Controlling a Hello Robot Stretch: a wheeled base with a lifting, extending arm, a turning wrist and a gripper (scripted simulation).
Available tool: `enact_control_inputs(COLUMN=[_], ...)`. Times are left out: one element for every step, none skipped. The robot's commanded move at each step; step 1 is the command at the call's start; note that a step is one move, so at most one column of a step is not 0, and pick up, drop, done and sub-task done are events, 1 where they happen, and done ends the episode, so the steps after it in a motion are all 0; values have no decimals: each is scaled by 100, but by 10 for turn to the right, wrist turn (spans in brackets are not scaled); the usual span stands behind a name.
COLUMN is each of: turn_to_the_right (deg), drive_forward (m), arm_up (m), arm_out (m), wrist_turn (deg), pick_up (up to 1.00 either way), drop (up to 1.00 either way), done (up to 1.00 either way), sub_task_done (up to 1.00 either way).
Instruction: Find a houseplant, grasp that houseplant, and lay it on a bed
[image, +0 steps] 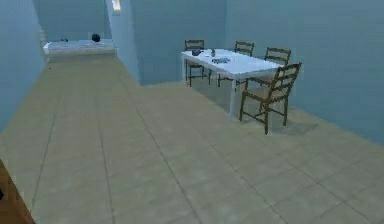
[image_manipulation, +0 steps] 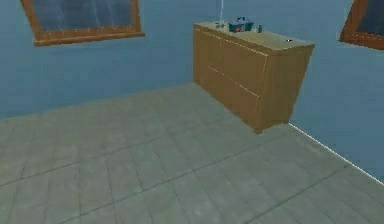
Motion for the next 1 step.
enact_control_inputs(turn_to_the_right=[0], drive_forward=[100], arm_up=[0], arm_out=[0], wrist_turn=[0], pick_up=[0], drop=[0], done=[0], sub_task_done=[0])
